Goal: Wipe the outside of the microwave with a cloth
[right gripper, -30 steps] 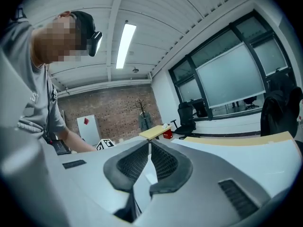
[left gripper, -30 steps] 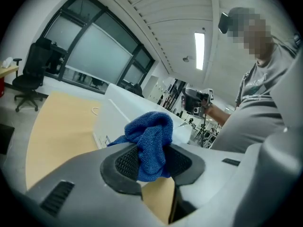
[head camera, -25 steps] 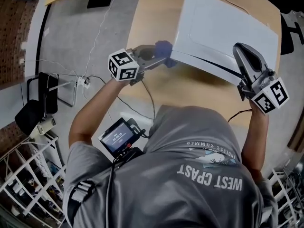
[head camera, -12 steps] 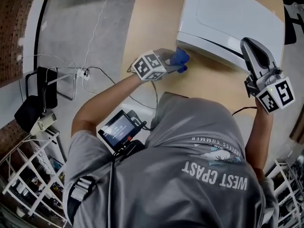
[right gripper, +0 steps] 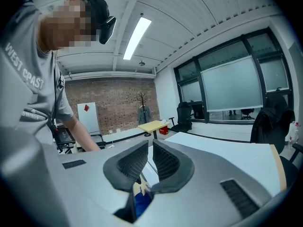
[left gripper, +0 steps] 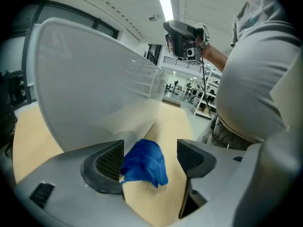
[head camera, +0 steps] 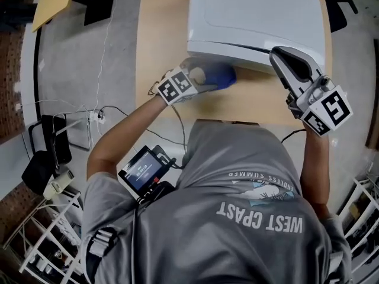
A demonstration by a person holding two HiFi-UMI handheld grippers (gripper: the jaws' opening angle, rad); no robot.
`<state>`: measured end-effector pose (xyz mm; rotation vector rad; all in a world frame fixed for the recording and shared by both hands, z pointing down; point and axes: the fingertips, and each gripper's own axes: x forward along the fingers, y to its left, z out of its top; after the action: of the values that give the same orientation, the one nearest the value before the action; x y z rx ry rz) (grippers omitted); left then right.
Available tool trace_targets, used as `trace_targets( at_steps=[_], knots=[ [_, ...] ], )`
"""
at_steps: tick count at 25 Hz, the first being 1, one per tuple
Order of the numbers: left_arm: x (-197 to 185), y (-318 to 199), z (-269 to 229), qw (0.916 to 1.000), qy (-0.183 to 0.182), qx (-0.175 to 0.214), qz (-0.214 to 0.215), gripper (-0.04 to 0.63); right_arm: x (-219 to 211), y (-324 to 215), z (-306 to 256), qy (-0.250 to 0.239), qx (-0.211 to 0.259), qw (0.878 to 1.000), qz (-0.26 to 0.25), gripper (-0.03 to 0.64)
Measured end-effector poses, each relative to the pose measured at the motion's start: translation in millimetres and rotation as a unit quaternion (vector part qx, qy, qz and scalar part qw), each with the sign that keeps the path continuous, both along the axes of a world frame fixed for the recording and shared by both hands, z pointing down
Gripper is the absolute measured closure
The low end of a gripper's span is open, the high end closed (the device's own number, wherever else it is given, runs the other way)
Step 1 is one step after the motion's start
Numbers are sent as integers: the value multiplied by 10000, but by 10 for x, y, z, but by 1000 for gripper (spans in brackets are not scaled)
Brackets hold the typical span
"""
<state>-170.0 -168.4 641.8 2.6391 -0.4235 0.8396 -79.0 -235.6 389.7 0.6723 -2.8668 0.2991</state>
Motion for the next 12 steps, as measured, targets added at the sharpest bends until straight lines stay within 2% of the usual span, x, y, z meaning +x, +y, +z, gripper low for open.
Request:
trace_targets(
  at_steps=[2, 4, 6, 8, 9, 10, 12],
  knots=[
    [-87, -5, -54, 9996, -193, 43, 185, 257, 13, -26, -101, -52, 95, 9999, -73, 591],
    [-197, -16, -174, 9995, -234, 113, 192, 258, 47, -60, -186, -98, 188, 9997, -81, 591],
    [-401, -82, -393, 9997, -69, 196, -129, 258, 53, -118, -281, -158, 300, 9994, -89, 591],
    [-797, -304, -707, 9953, 303, 271, -882, 259, -21, -292, -396, -187, 399, 9990, -86, 591],
    [-1053, -455, -889, 9885, 541, 353, -1370, 259, -74, -425, -447, -172, 428, 9989, -59, 591],
    [-1311, -584, -1074, 9778, 775, 490, -1884, 259, -111, -558, -495, -149, 441, 9989, -14, 591],
    [-1727, -646, -1415, 9464, 1111, 888, -2899, 279, -64, -694, -594, -137, 447, 9989, 81, 592]
  ],
)
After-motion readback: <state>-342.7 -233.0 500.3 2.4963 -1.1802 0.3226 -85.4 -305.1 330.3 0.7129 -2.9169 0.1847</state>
